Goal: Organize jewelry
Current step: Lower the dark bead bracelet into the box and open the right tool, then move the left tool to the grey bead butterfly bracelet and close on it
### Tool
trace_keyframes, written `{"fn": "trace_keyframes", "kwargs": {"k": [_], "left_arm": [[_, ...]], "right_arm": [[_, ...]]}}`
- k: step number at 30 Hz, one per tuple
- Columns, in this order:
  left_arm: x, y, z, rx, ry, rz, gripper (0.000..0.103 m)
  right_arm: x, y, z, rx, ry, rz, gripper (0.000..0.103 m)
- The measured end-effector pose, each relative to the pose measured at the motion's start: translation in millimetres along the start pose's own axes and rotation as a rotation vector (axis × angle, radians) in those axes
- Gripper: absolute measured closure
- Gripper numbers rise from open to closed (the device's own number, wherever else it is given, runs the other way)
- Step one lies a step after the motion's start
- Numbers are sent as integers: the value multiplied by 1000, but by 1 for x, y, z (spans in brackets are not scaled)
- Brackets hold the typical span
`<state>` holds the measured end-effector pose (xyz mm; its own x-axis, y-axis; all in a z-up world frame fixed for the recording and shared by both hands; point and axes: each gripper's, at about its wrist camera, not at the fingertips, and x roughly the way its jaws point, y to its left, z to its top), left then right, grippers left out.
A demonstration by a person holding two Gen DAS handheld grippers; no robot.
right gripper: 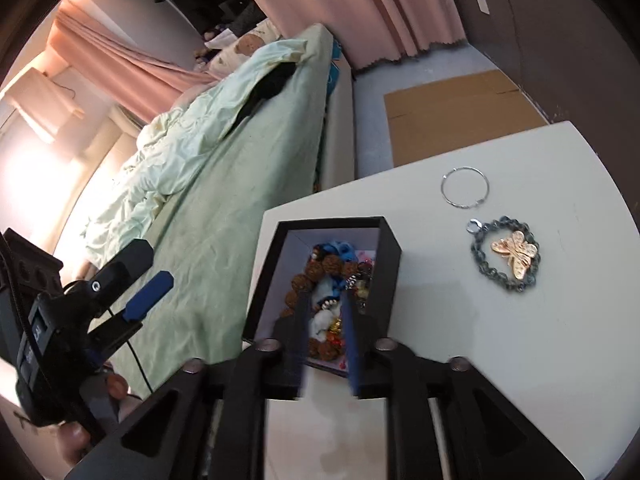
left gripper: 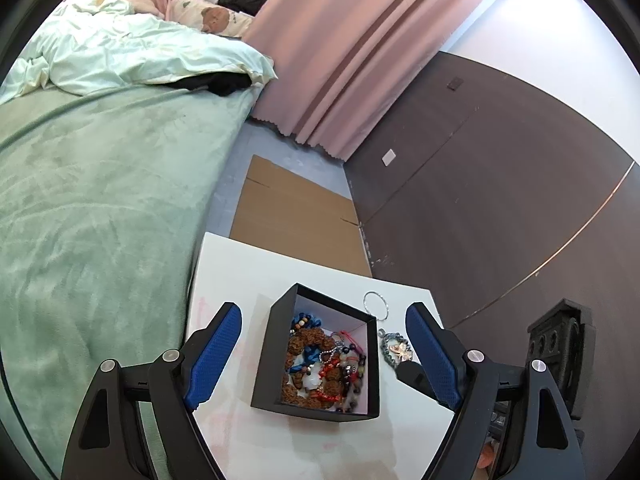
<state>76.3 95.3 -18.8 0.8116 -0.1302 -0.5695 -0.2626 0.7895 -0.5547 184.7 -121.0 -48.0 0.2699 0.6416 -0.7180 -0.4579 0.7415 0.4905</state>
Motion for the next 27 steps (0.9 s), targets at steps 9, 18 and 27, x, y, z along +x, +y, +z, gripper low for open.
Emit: {"fn": "trace_keyframes", "kwargs": {"k": [9,18,27], "left_arm": [[7,-9,-6,25,15,1,18],[21,-37,-21,93,48,-17,18],[46,-86,-35,253,125,-8,18]], "right_arm": [[-33,-26,-1,33,-75,-42,36],[-61,-65,2,125,-107,-59,36],[-70,-113,3,287,-75,-91,36]]}}
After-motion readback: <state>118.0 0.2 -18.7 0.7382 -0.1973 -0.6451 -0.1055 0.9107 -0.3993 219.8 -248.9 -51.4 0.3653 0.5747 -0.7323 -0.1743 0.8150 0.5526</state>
